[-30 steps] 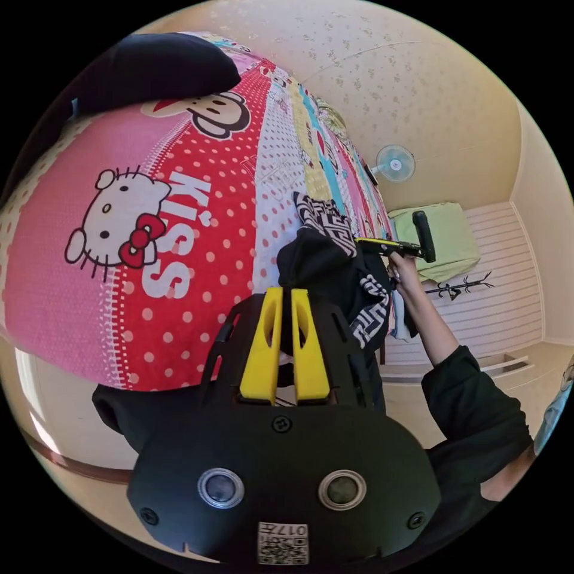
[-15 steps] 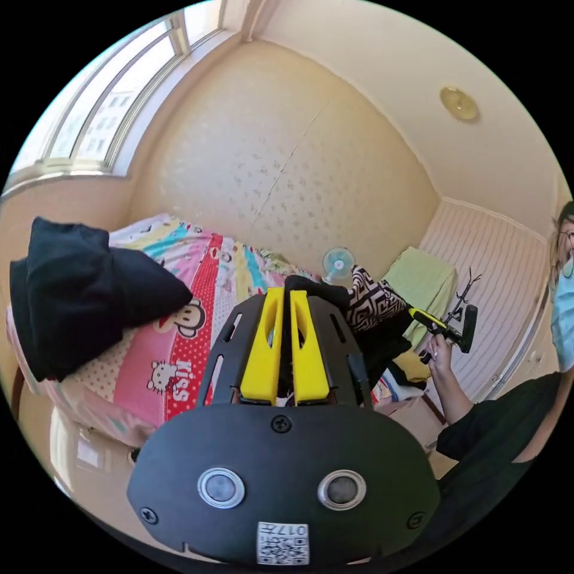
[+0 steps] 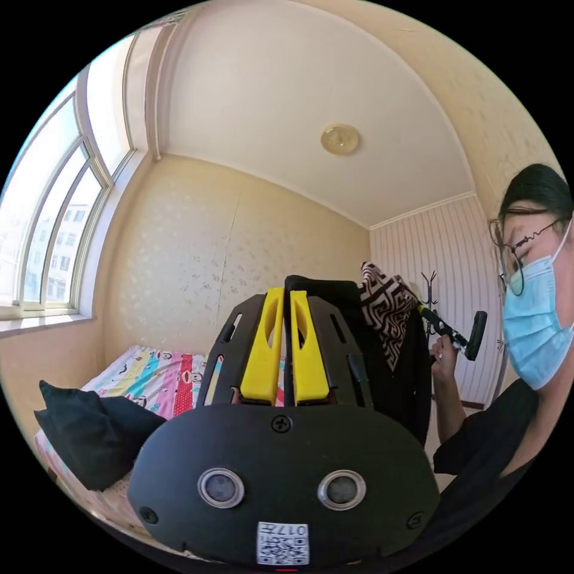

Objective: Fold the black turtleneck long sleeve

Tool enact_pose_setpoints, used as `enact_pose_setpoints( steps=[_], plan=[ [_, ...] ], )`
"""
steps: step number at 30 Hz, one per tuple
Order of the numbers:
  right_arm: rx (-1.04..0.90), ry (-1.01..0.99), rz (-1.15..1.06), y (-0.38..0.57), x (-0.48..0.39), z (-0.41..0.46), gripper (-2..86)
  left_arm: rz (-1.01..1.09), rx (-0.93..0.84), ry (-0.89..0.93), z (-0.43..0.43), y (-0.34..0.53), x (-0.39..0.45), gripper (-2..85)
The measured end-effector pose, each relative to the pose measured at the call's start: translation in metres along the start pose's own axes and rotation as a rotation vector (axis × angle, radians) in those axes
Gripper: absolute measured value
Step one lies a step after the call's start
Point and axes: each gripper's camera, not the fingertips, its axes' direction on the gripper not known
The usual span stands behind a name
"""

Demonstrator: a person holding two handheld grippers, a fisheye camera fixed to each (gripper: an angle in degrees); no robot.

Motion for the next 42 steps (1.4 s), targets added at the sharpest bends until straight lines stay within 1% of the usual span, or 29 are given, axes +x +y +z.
enact_pose_setpoints(
  steps=[1,2,3,5,7,8,10,12,15,19,22,25,27,28,29,30,31,32,33,34,35,36,38,40,42],
  plan=[
    [-0.027,0.003,-0.007,-0.003,0.001,0.003,1.3,0.008,-0.021,-0.025,0.004,-0.002,0.002,-0.6],
    [-0.107,0.005,-0.010,-0.007,0.007,0.016,1.3,0.003,-0.077,-0.062,0.017,-0.002,-0.001,-0.6],
    [-0.196,-0.011,0.013,-0.005,0.017,0.035,1.2,-0.029,-0.131,-0.058,0.034,0.002,-0.012,-0.6],
    [-0.275,-0.070,0.080,0.005,0.035,0.058,1.2,-0.110,-0.184,0.009,0.059,0.016,-0.036,-0.6],
    [-0.290,-0.120,0.139,0.015,0.048,0.065,1.2,-0.193,-0.217,0.074,0.069,0.033,-0.055,-0.6],
    [-0.262,-0.156,0.163,0.019,0.052,0.059,1.3,-0.214,-0.185,0.084,0.062,0.044,-0.058,-0.6],
    [-0.194,-0.181,0.178,0.022,0.050,0.041,1.3,-0.195,-0.085,0.039,0.039,0.058,-0.048,-0.6],
    [-0.097,-0.154,0.159,0.022,0.038,0.009,1.3,-0.140,0.050,-0.045,0.004,0.069,-0.023,-0.6],
    [0.014,-0.097,0.146,0.019,0.021,-0.023,1.2,-0.092,0.171,-0.121,-0.026,0.071,0.001,-0.6],
    [0.036,-0.038,0.135,0.008,0.013,-0.018,1.2,-0.076,0.228,-0.111,-0.024,0.055,-0.001,-0.5],
    [0.039,-0.032,0.145,0.002,0.027,0.010,1.3,-0.074,0.257,-0.096,0.003,0.041,-0.026,-0.5],
    [-0.078,-0.038,0.164,0.002,0.052,0.077,1.4,-0.098,0.148,-0.084,0.071,0.027,-0.072,-0.3],
    [-0.224,-0.042,0.178,0.015,0.078,0.160,1.8,-0.122,0.009,-0.106,0.150,0.024,-0.123,0.0],
    [-0.266,-0.042,0.181,0.020,0.086,0.185,1.9,-0.132,-0.038,-0.115,0.174,0.025,-0.138,0.2],
    [-0.356,-0.040,0.193,0.035,0.102,0.238,2.2,-0.147,-0.142,-0.127,0.227,0.030,-0.170,0.6],
    [-0.458,-0.055,0.190,0.057,0.118,0.298,2.5,-0.170,-0.287,-0.131,0.286,0.040,-0.204,1.4],
    [-0.514,-0.075,0.177,0.071,0.126,0.329,2.8,-0.181,-0.366,-0.129,0.317,0.049,-0.223,1.9],
    [-0.637,-0.120,0.148,0.110,0.142,0.393,3.4,-0.195,-0.513,-0.122,0.376,0.077,-0.260,3.3],
    [-0.782,-0.164,0.216,0.160,0.163,0.446,3.9,-0.277,-0.704,-0.120,0.426,0.117,-0.299,4.8],
    [-0.868,-0.187,0.283,0.189,0.173,0.468,4.2,-0.332,-0.786,-0.118,0.444,0.138,-0.317,5.6],
    [-1.036,-0.236,0.391,0.245,0.190,0.497,4.6,-0.415,-0.902,-0.096,0.465,0.183,-0.346,6.4],
    [-1.131,-0.258,0.454,0.290,0.200,0.506,5.1,-0.463,-0.981,-0.074,0.471,0.223,-0.365,6.6],
    [-1.124,-0.240,0.509,0.331,0.208,0.491,6.2,-0.485,-1.054,-0.088,0.459,0.270,-0.383,7.1],
    [-1.146,-0.273,0.508,0.363,0.209,0.470,7.9,-0.459,-1.092,-0.098,0.436,0.303,-0.387,7.6],
    [-1.224,-0.280,0.475,0.397,0.204,0.429,9.9,-0.420,-1.117,-0.070,0.396,0.330,-0.377,7.8]
  ],
)
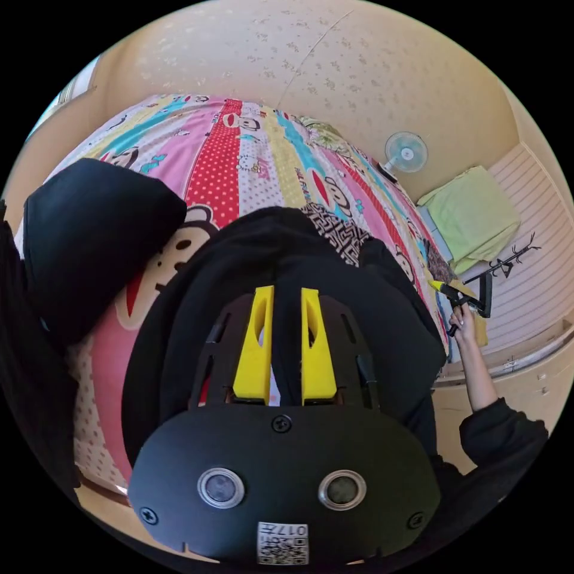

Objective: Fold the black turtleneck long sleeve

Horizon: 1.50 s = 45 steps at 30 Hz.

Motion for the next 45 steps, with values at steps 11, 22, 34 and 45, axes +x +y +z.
enact_pose_setpoints(
  steps=[11,22,34,45],
  plan=[
    [0.071,-0.185,0.095,0.172,-0.003,-0.024,12.9,-0.127,0.065,0.145,-0.058,0.158,-0.011,13.7],
    [-0.217,-0.295,0.018,0.144,-0.010,-0.017,3.4,-0.073,-0.271,0.263,-0.083,0.127,-0.022,4.0],
    [-0.042,-0.080,0.262,0.190,0.050,-0.086,10.1,-0.153,-0.305,0.121,-0.127,0.155,-0.034,6.5],
    [-0.044,0.383,0.211,0.150,0.059,-0.162,2.6,-0.115,-0.218,0.161,-0.180,0.131,-0.023,6.5]
  ],
)
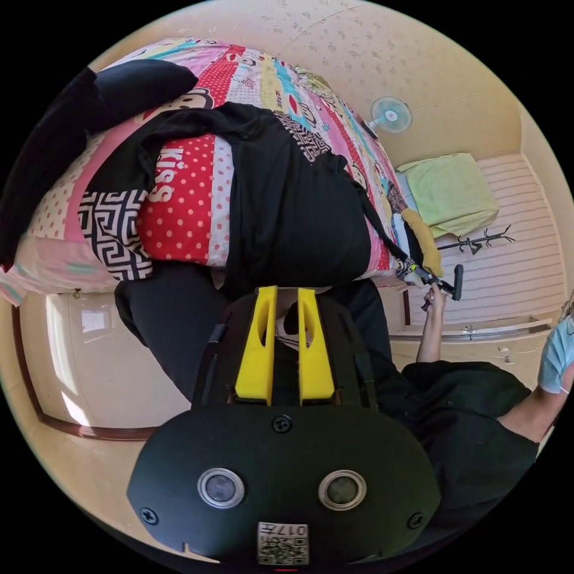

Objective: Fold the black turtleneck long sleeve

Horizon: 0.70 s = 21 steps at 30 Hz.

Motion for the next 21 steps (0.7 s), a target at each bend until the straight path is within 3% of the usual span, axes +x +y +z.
enact_pose_setpoints(
  steps=[3,5,10,14,18,21],
  plan=[
    [0.342,0.118,-0.049,0.005,-0.010,-0.104,2.3,0.000,0.003,-0.036,-0.007,-0.002,0.004,6.4],
    [0.440,0.158,-0.059,0.015,-0.011,-0.133,2.3,-0.004,0.004,-0.028,-0.006,-0.003,0.004,6.4],
    [0.228,0.188,0.099,0.034,0.037,-0.063,2.7,0.005,-0.024,0.068,0.010,-0.009,0.004,6.4],
    [0.025,-0.122,0.369,0.092,0.108,0.013,3.5,0.006,-0.065,0.073,0.007,-0.013,0.002,6.4],
    [0.167,-0.471,0.444,0.139,0.136,0.011,5.1,-0.020,-0.056,0.034,-0.011,-0.016,-0.005,6.4],
    [0.182,-0.408,0.367,0.125,0.127,-0.005,8.8,-0.023,-0.043,0.076,-0.015,-0.024,-0.007,6.4]
  ],
)
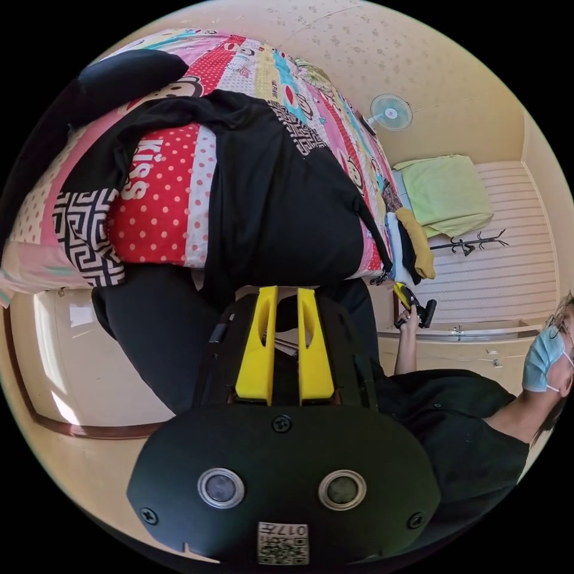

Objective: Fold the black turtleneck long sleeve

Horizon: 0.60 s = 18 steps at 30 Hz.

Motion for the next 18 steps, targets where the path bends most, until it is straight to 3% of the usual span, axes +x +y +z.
enact_pose_setpoints(
  steps=[5,7,10,15,18],
  plan=[
    [-0.105,0.097,0.071,-0.033,-0.001,0.027,4.7,0.072,-0.023,0.099,0.013,-0.015,0.019,6.4],
    [-0.123,-0.002,0.099,-0.041,0.004,0.029,3.5,0.091,-0.036,0.097,0.015,-0.017,0.026,6.4],
    [0.030,-0.051,-0.091,-0.052,-0.049,-0.013,2.4,0.088,-0.039,0.073,0.010,-0.014,0.029,6.4],
    [0.405,-0.118,-0.643,-0.061,-0.168,-0.120,1.6,0.052,-0.014,0.121,0.002,-0.014,0.014,6.4],
    [0.343,0.058,-0.550,-0.065,-0.154,-0.103,1.4,0.054,-0.012,0.156,0.009,-0.015,0.011,6.4]
  ],
)
